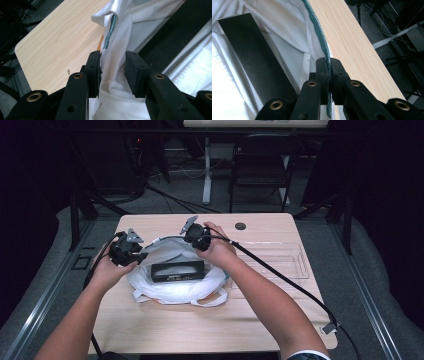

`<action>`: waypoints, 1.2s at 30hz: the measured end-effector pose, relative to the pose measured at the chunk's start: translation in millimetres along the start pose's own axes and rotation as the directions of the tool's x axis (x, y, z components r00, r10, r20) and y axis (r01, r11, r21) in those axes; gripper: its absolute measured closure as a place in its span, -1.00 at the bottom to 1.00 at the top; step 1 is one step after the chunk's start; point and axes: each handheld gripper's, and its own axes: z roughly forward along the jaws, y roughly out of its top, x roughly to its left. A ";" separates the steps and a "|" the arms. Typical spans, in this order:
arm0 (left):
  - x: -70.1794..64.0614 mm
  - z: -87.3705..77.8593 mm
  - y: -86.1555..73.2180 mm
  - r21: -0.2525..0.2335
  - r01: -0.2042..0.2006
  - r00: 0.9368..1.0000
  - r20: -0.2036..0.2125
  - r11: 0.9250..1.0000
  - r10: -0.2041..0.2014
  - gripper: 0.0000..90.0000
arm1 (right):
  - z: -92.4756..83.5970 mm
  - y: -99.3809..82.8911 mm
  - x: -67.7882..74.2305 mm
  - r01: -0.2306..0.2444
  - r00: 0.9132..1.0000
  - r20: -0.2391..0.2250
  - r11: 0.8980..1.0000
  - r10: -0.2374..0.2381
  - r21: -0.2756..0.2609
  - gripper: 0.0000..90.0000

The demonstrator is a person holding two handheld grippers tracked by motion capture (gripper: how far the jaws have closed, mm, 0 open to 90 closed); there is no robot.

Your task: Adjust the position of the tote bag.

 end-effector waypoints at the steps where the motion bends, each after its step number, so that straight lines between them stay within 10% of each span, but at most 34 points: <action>1: 0.2 1.8 0.2 -0.001 0.004 1.000 0.000 1.000 -0.004 0.50 | 0.1 -0.1 0.1 0.001 1.000 0.001 1.000 -0.001 0.000 0.93; 11: 1.3 11.3 4.4 0.017 0.009 1.000 -0.018 1.000 -0.008 0.93 | -0.9 -1.1 0.7 0.010 1.000 -0.005 1.000 -0.010 0.004 0.89; 36: 9.5 15.8 3.7 0.019 0.063 0.998 -0.019 0.998 -0.062 0.96 | -27.9 -11.2 10.6 -0.020 0.999 -0.029 0.999 0.019 -0.041 0.46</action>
